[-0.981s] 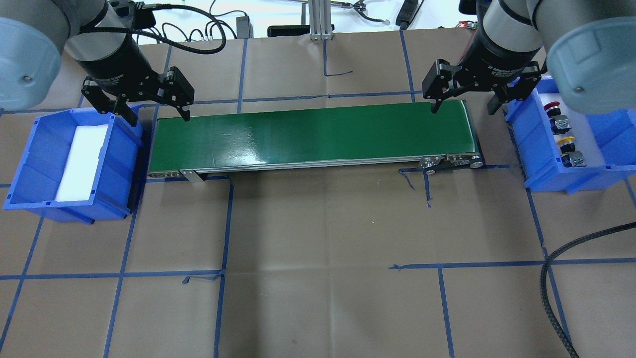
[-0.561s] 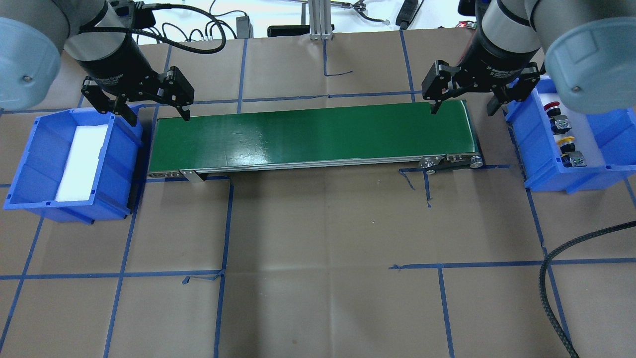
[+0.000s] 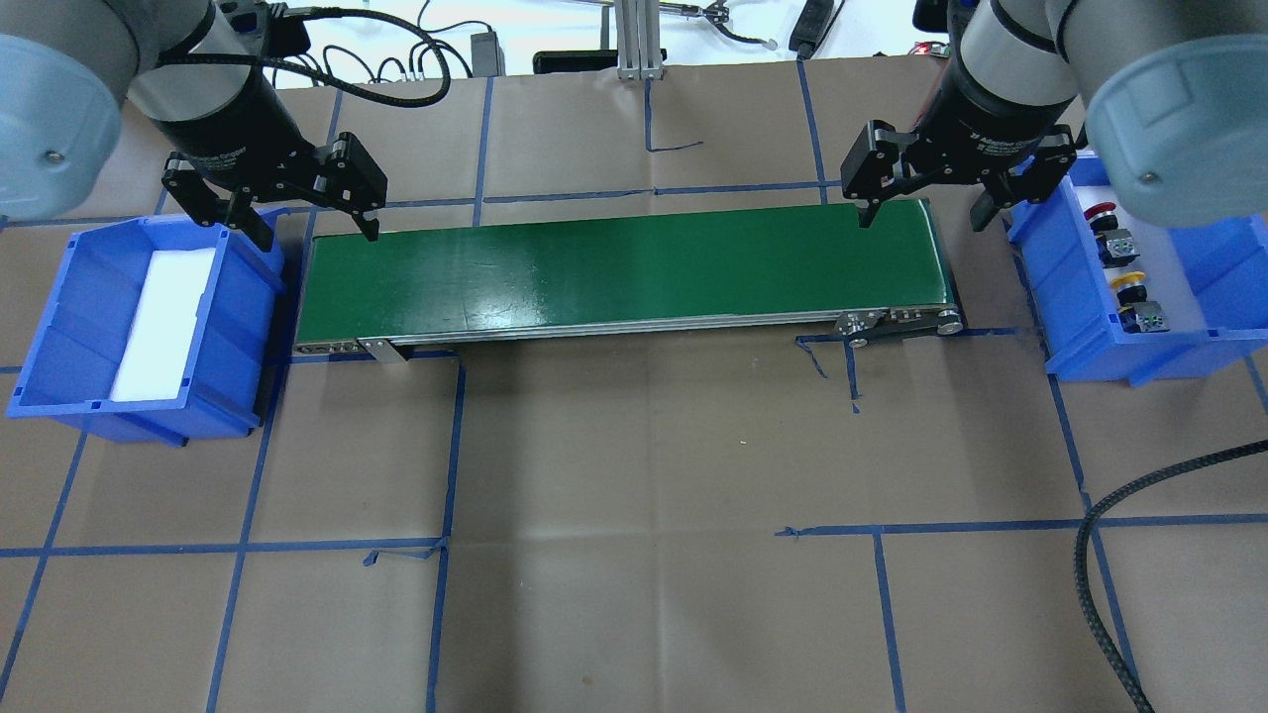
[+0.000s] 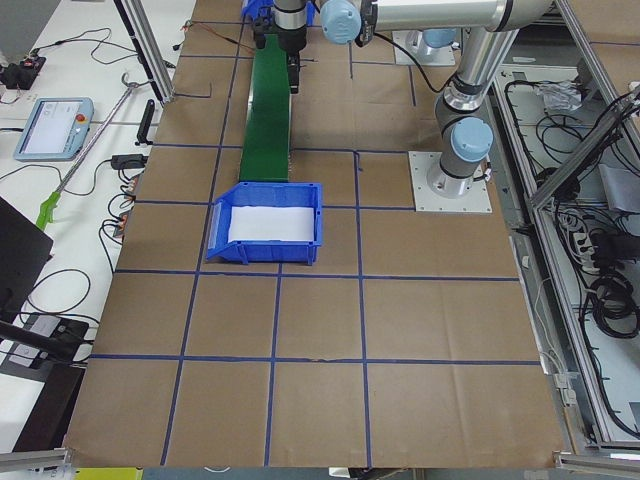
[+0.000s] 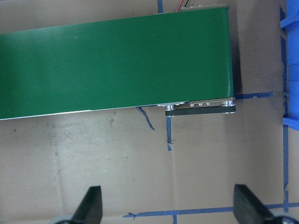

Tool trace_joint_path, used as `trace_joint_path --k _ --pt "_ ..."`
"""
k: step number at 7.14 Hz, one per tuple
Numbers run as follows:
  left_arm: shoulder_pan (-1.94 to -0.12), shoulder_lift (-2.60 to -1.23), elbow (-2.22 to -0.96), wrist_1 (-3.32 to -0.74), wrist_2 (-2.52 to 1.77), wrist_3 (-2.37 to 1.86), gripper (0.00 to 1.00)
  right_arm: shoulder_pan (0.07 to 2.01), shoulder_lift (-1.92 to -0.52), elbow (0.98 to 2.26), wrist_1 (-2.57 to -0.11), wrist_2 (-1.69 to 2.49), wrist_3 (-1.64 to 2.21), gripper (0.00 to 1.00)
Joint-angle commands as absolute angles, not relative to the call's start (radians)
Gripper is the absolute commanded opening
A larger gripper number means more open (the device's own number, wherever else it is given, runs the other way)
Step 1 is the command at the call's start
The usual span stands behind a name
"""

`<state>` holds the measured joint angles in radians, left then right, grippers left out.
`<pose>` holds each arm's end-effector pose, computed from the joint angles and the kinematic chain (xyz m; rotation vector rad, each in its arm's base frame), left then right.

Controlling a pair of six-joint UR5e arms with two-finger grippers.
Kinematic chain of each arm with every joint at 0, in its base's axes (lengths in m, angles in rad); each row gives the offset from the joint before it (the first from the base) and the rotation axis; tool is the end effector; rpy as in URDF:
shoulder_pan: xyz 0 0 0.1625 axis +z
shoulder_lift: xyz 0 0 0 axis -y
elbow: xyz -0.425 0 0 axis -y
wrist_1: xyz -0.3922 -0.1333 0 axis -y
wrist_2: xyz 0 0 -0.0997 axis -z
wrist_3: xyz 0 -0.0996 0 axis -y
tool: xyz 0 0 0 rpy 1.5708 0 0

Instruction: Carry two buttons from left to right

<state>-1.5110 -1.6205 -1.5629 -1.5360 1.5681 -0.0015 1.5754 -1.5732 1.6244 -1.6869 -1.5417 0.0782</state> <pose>-0.1027 -0.5190 0.4703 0.0962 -3.1372 -0.0109 0.1385 -0.4960 0.4745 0.1129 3.1062 -0.0990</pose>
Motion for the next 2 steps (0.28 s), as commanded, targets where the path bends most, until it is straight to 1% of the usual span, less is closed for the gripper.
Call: trace_joint_path --k 1,2 --pt "-1.511 -1.62 -1.565 -1.536 1.568 -0.002 0.99 1.575 -1.574 1.624 -1.686 -1.543 0.078 1.0" --pt "-1.511 -1.62 -1.563 -1.536 1.568 -0.002 0.99 1.574 -1.574 1.624 -1.686 -1.543 0.078 1.0"
